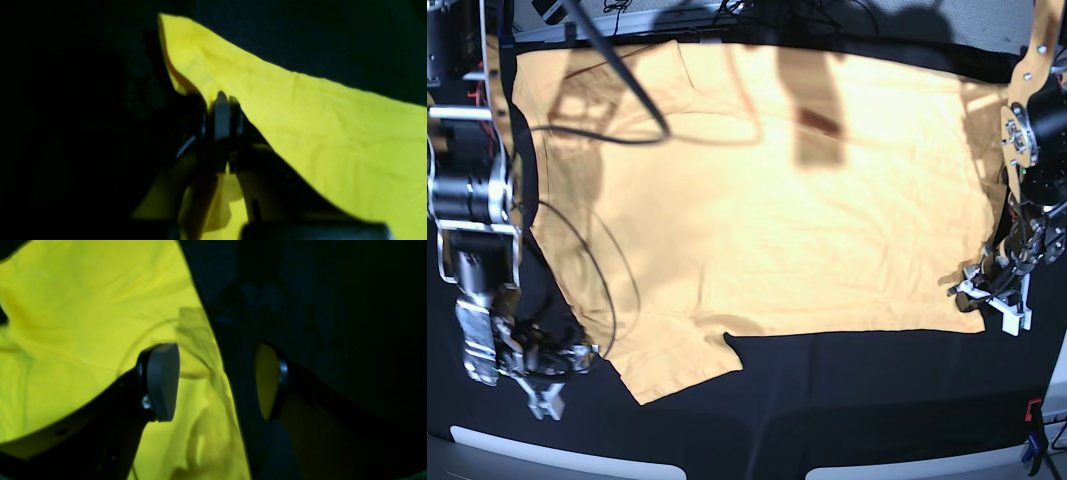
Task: Layout the t-shirt on the table in an organized manner, then fold the t-shirt properly
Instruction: 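Grasp the hem corners with both grippers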
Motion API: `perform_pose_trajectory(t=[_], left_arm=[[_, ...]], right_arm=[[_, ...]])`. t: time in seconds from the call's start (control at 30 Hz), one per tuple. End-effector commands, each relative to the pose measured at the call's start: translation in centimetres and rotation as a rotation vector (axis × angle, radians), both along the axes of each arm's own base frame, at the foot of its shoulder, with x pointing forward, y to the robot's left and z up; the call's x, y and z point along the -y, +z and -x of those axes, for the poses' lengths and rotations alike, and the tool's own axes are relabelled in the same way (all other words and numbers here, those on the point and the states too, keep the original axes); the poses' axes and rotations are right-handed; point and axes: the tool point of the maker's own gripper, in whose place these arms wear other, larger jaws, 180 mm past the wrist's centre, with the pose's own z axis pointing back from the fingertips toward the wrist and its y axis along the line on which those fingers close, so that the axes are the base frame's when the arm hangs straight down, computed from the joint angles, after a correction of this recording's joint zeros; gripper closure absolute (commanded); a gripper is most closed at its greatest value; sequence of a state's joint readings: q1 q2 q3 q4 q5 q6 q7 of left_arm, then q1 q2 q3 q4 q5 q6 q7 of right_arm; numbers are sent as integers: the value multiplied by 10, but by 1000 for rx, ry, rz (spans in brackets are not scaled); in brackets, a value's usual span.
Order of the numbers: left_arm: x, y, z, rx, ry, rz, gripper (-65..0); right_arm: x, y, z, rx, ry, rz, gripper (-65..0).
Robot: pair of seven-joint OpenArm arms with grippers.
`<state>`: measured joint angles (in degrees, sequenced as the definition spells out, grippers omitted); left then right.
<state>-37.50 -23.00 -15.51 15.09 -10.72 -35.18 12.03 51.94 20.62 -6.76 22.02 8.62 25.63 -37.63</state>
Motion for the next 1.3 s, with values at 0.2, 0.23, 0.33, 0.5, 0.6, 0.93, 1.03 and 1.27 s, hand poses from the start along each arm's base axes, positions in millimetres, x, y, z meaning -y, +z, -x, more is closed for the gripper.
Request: perform_pose_trajectory(t=[0.2,0.23,0.33,0.5,0.6,0.93,1.03,1.27], left_arm=[[-7,13,-9,34,7,-1,0],[-7,14,-9,37,14,7,0],[-7,13,-7,40,28,26,0],[-7,13,-8,42,29,28,0],[-7,13,-8,42,29,28,0],[-7,13,-8,41,29,28,0],[-7,13,-8,41,29,28,0],[-7,13,-8,42,29,28,0]], right_arm=[[12,3,-3,-23,-47,64,-342],[18,2,-1,-32,-56,76,-342],[32,-2,8,-52,-76,87,-342],[40,-16,25,-83,-67,56,-342],[36,-29,35,-101,-68,28,-342],[17,-45,44,-95,-29,-66,-285],[15,-44,43,-90,-12,-73,-282],[0,-32,35,-49,69,-114,-188]])
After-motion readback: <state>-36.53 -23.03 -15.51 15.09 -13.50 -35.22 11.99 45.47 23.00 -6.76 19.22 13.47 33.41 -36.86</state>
